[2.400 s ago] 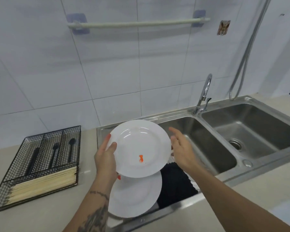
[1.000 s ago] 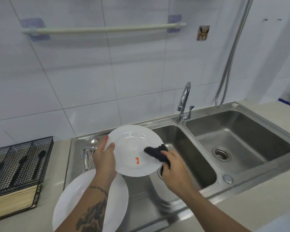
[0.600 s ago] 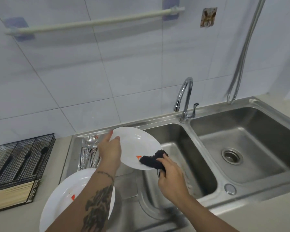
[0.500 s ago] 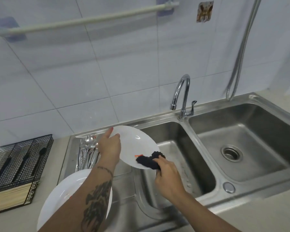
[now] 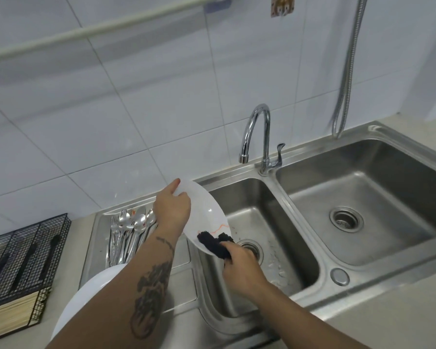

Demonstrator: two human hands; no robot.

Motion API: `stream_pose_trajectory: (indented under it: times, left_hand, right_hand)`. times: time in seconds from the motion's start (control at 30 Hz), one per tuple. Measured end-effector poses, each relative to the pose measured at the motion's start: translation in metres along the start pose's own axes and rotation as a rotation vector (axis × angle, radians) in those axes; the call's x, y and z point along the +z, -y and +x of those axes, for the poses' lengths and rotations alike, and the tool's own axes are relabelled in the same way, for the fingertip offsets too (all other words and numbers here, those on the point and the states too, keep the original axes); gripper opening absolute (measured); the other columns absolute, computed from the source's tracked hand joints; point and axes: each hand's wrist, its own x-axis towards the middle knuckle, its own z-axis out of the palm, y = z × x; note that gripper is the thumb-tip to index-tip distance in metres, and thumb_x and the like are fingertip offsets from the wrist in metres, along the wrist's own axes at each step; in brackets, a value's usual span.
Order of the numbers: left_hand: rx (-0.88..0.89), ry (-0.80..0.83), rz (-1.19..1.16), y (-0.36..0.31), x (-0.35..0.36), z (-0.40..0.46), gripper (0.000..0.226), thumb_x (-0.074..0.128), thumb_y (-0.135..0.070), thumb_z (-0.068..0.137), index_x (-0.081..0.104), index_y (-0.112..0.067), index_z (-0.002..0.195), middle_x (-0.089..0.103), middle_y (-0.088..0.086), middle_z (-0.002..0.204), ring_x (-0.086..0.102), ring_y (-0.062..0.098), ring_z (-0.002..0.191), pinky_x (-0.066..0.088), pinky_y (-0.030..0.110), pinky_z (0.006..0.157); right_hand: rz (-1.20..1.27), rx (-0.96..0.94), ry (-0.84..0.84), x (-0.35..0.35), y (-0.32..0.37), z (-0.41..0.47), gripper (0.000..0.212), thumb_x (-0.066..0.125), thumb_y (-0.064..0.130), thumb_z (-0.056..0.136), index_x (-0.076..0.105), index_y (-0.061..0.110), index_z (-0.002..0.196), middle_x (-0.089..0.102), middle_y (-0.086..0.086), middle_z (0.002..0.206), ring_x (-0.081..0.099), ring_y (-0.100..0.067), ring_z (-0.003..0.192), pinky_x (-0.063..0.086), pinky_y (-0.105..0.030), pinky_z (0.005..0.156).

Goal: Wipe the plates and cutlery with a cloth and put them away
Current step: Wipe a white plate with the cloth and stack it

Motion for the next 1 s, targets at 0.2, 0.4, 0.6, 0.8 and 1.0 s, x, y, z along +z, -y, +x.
stream_pose_trajectory:
  times: [0.2,0.4,0.6,0.8,1.0]
  left_hand:
    - [0.078,0.008,0.072,-0.009,0.009,-0.003,0.049,0.048,-0.009,0.096,0.055,-0.027,0.142,0.053,0.002,0.145,0.053,0.004,0.073,0.043,0.018,0.062]
    - [0.08,-0.005,0.073,-0.012,0.011,-0.003,0.05,0.048,-0.008,0.097,0.055,-0.027,0.142,0.053,0.001,0.146,0.047,-0.003,0.069,0.039,0.016,0.057]
    - [0.079,-0.018,0.062,-0.013,0.008,-0.004,0.049,0.049,-0.007,0.097,0.056,-0.026,0.141,0.053,0.001,0.145,0.047,-0.001,0.066,0.04,0.017,0.058]
    - [0.058,-0.009,0.007,-0.013,-0.001,-0.002,0.049,0.049,-0.006,0.097,0.057,-0.026,0.14,0.059,0.0,0.136,0.054,0.002,0.069,0.047,0.018,0.061]
    - [-0.007,0.088,-0.206,-0.002,-0.014,-0.015,0.042,0.055,-0.007,0.097,0.062,-0.028,0.134,0.062,0.0,0.13,0.065,0.017,0.103,0.054,0.033,0.094]
  right_hand:
    - [0.048,0.028,0.077,-0.008,-0.001,0.01,0.046,0.043,0.002,0.087,0.06,0.022,0.125,0.065,-0.005,0.107,0.061,-0.024,0.096,0.051,-0.031,0.083]
    - [0.036,0.013,0.077,-0.012,-0.002,0.016,0.046,0.042,0.002,0.086,0.06,0.023,0.122,0.066,-0.005,0.102,0.063,-0.027,0.091,0.051,-0.031,0.076]
    - [0.031,0.004,0.077,-0.012,-0.001,0.018,0.046,0.042,0.003,0.086,0.06,0.025,0.123,0.066,-0.004,0.101,0.064,-0.026,0.089,0.052,-0.031,0.077]
    - [-0.069,-0.054,0.047,-0.015,0.011,0.012,0.043,0.043,0.006,0.084,0.061,0.025,0.118,0.066,-0.005,0.105,0.06,-0.028,0.097,0.048,-0.032,0.077]
    - [-0.049,-0.299,0.022,-0.014,0.042,0.005,0.036,0.043,0.01,0.083,0.058,0.025,0.113,0.064,0.0,0.108,0.058,-0.024,0.099,0.051,-0.041,0.085]
